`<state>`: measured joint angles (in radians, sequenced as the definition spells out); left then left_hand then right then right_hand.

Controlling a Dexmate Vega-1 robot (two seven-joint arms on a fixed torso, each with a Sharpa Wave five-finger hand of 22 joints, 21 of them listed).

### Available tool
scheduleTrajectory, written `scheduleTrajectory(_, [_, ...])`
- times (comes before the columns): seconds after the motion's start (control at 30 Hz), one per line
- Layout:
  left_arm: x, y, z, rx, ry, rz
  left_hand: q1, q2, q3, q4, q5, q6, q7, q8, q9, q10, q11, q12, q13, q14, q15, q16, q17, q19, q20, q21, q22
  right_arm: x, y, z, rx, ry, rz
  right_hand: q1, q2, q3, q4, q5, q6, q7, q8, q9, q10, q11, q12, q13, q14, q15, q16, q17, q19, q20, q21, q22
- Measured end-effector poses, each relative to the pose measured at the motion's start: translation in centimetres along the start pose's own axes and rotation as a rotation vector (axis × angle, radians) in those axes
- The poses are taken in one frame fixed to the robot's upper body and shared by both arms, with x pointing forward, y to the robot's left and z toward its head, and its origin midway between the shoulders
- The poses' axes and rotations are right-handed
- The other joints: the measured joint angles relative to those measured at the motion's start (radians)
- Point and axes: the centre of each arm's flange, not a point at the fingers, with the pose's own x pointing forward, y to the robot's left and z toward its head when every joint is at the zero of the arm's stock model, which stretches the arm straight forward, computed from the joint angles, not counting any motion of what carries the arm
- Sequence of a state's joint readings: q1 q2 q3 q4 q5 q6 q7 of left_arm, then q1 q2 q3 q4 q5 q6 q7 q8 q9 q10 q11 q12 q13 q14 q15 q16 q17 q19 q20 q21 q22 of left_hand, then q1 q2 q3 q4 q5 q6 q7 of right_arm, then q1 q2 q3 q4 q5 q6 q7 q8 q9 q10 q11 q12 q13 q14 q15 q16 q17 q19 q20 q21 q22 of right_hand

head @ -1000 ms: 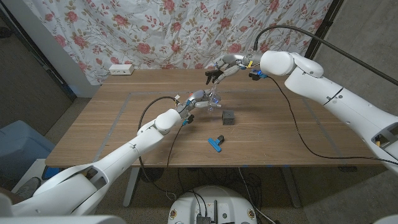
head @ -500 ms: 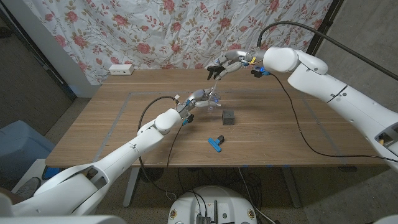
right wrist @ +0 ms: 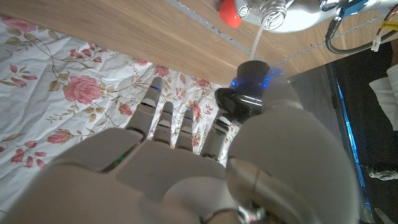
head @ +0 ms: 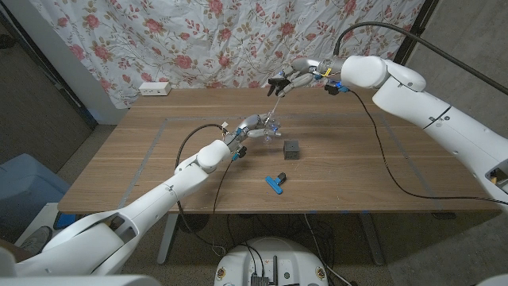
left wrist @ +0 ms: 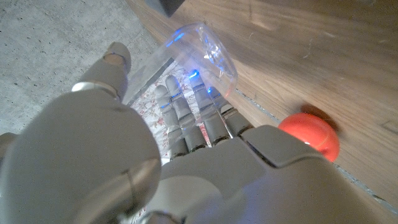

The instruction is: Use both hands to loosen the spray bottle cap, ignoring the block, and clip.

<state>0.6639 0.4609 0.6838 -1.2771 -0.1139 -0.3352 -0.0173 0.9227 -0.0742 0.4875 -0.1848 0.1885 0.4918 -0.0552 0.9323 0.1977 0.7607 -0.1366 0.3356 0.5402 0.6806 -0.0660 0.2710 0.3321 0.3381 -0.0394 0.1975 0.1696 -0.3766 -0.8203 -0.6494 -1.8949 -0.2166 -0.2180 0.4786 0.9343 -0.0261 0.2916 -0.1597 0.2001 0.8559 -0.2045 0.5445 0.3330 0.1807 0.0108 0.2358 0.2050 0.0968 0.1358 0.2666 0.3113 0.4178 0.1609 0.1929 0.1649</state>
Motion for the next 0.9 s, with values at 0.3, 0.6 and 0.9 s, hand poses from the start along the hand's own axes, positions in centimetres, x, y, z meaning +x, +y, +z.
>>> scheduleTrajectory(0.3, [0.0, 0.1, 0.0, -0.001, 0.001, 0.004, 0.0, 0.0, 0.0, 0.0, 0.0, 0.0, 0.0, 0.0, 0.0, 0.003, 0.003, 0.0, 0.005, 0.0, 0.0, 0.0, 0.0, 0.0, 0.0, 0.0, 0.0, -0.6, -0.8, -0.1, -0.001, 0.007, -0.02, 0.0, 0.0, 0.003, 0.003, 0.0, 0.0, 0.0, 0.003, 0.0, 0.0, 0.0, 0.0, 0.0, 0.0, 0.0, 0.0, 0.0, 0.0, 0.0, 0.0, 0.0])
scheduleTrajectory(0.6, [-0.1, 0.2, -0.1, -0.001, 0.0, 0.01, 0.0, 0.0, 0.0, 0.0, 0.0, 0.004, 0.004, 0.0, 0.0, 0.007, 0.01, 0.0, 0.005, 0.0, 0.0, 0.007, 0.005, 0.0, 0.0, 0.0, 0.0, -1.1, -1.4, -0.3, -0.002, 0.015, -0.034, 0.0, 0.0, 0.007, -0.001, 0.0, 0.0, 0.0, 0.003, 0.0, 0.005, 0.005, 0.0, 0.0, 0.0, 0.0, 0.0, 0.0, 0.0, 0.0, 0.0, 0.0])
scheduleTrajectory(0.9, [0.0, 0.1, -0.2, -0.002, 0.002, 0.011, 0.0, 0.0, 0.0, 0.0, 0.0, 0.004, 0.004, -0.002, 0.005, 0.007, 0.01, 0.0, 0.009, 0.0, 0.0, 0.007, 0.005, 0.0, 0.0, 0.0, 0.0, -1.7, -2.2, -0.6, 0.009, 0.021, -0.049, 0.0, 0.0, 0.007, -0.001, 0.0, 0.0, 0.0, 0.007, 0.0, 0.005, 0.005, 0.0, 0.0, 0.0, 0.0, 0.0, 0.0, 0.0, 0.0, 0.0, 0.0])
